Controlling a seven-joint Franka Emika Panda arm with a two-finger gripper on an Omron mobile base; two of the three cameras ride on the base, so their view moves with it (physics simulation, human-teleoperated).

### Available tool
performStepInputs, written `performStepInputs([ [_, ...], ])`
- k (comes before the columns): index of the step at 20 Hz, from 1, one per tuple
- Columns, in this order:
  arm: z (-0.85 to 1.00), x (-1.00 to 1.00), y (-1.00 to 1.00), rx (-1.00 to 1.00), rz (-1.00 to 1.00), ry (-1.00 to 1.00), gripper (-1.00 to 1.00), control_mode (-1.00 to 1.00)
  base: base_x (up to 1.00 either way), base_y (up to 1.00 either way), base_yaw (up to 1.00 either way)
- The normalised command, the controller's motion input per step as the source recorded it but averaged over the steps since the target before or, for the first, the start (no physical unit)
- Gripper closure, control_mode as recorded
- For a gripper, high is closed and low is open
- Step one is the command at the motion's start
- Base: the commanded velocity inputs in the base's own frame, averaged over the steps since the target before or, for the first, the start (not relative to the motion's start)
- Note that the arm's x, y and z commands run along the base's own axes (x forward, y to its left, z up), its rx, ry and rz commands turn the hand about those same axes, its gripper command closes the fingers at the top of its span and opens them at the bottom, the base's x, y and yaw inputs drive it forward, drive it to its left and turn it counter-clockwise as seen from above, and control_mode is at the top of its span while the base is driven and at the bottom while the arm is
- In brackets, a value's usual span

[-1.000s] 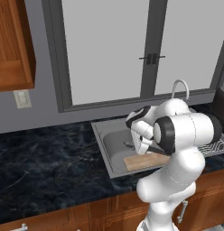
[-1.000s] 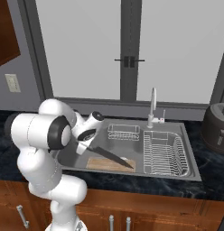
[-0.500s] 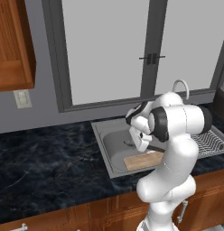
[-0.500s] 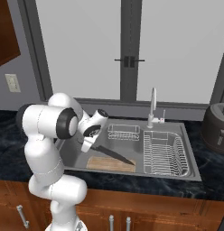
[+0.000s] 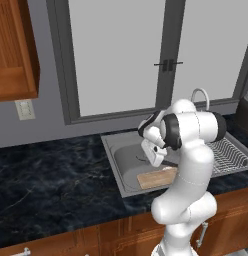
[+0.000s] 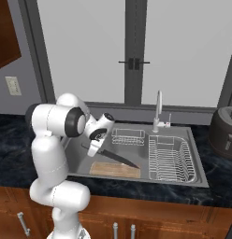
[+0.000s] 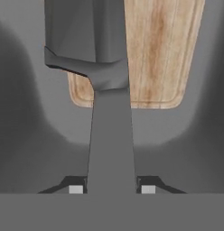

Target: Move the cutting board and knife to the sink. Then move spray from the cabinet to the counter.

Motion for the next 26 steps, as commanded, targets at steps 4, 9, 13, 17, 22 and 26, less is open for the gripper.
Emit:
performStepInputs([
  [4,-0.26,0.23,0.00,0.06,0.00,0.00,1.00,-1.00,0.00,0.00,0.00],
  [9,-0.33,0.19,0.00,0.07,0.00,0.00,1.00,-1.00,0.00,0.00,0.00],
  [13,-0.33,0.23,0.00,0.06,0.00,0.00,1.00,-1.00,0.00,0.00,0.00],
  [17,-0.33,0.20,0.00,0.04,0.00,0.00,1.00,-1.00,0.00,0.00,0.00],
  [22,-0.29,0.04,0.00,0.04,0.00,0.00,1.00,-1.00,0.00,0.00,0.00],
  [26,-0.21,-0.03,-0.05,0.00,0.00,-0.01,1.00,-1.00,0.00,0.00,0.00],
])
